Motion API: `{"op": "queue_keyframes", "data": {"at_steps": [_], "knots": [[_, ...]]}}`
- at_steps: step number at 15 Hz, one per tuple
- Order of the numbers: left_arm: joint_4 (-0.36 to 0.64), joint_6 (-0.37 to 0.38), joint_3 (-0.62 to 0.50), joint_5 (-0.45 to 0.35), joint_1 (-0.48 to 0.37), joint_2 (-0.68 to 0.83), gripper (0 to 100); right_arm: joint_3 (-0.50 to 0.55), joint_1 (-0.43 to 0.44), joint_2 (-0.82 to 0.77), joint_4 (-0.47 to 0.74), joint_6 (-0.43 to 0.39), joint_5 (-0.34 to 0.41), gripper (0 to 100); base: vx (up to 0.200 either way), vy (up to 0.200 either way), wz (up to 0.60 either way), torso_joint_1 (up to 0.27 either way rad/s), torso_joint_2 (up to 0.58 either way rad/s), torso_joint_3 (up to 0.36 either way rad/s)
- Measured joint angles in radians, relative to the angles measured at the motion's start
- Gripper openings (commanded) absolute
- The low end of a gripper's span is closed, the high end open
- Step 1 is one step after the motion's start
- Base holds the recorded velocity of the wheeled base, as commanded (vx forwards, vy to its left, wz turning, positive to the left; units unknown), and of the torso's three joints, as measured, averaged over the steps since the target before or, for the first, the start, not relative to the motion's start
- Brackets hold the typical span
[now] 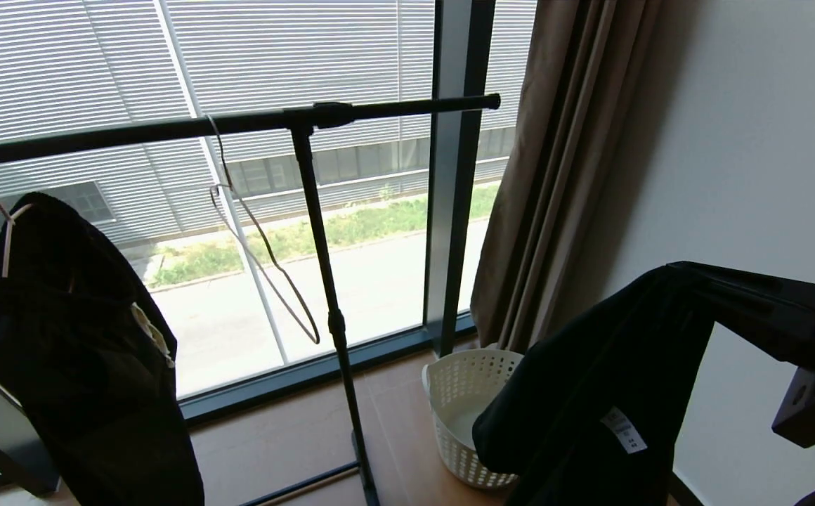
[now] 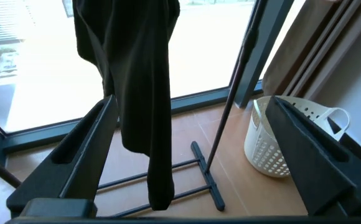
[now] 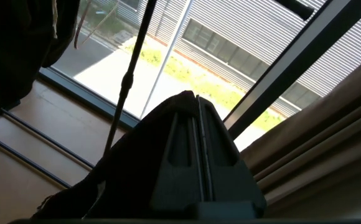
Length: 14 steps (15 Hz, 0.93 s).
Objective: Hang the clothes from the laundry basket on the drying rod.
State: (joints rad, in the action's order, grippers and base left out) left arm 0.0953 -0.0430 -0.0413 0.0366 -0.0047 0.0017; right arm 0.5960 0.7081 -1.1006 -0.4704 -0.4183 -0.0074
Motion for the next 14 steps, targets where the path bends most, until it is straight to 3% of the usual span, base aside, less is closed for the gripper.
{"op": "queue_keyframes", "data": {"at_steps": [5, 14], "knots": [[0.0, -0.001, 0.0, 0.0, 0.0, 0.0, 100, -0.001, 0.0, -0.001, 0.0, 0.0, 0.0, 0, 0.0, 0.0, 0.0, 0.211, -0.53, -0.138], [-0.001, 0.011, 0.003, 0.003, 0.001, 0.0, 100, -0.002, 0.0, -0.001, 0.0, -0.001, 0.001, 0, 0.0, 0.0, 0.0, 0.167, -0.37, -0.197]]}}
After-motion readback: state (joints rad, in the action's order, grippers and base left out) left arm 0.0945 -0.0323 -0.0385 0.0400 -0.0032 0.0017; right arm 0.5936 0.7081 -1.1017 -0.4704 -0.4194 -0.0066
